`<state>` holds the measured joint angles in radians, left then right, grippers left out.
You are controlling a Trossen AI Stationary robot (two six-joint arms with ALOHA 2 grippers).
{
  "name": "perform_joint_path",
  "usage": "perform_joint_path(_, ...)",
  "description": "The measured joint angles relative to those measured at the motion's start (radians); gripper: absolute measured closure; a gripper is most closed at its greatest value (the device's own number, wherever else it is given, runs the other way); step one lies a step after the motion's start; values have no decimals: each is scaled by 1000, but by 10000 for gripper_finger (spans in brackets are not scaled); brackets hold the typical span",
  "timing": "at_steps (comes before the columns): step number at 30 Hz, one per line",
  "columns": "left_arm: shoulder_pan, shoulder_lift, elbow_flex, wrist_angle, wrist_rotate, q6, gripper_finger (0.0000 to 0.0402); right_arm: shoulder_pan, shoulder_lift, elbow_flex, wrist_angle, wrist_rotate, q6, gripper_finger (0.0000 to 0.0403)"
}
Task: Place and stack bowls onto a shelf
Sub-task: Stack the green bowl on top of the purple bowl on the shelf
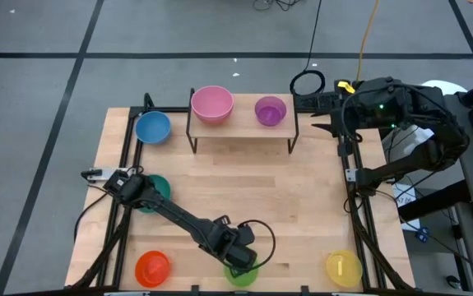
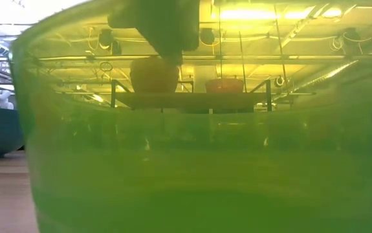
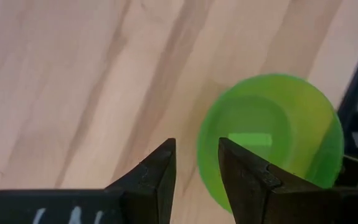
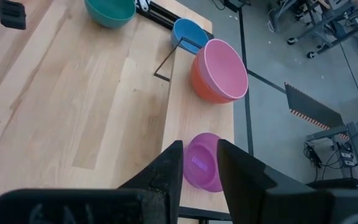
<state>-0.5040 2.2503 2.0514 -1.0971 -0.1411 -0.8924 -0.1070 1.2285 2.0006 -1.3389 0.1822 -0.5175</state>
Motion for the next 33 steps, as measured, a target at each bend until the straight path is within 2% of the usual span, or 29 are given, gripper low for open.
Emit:
perform_joint_path(8,3,40,-2,40,59,33,277,0,0,0,-10,0,0,312)
perform_joint_path(33,17,122,-1,53,43,105,277,0,0,0,-43,-1,0,312)
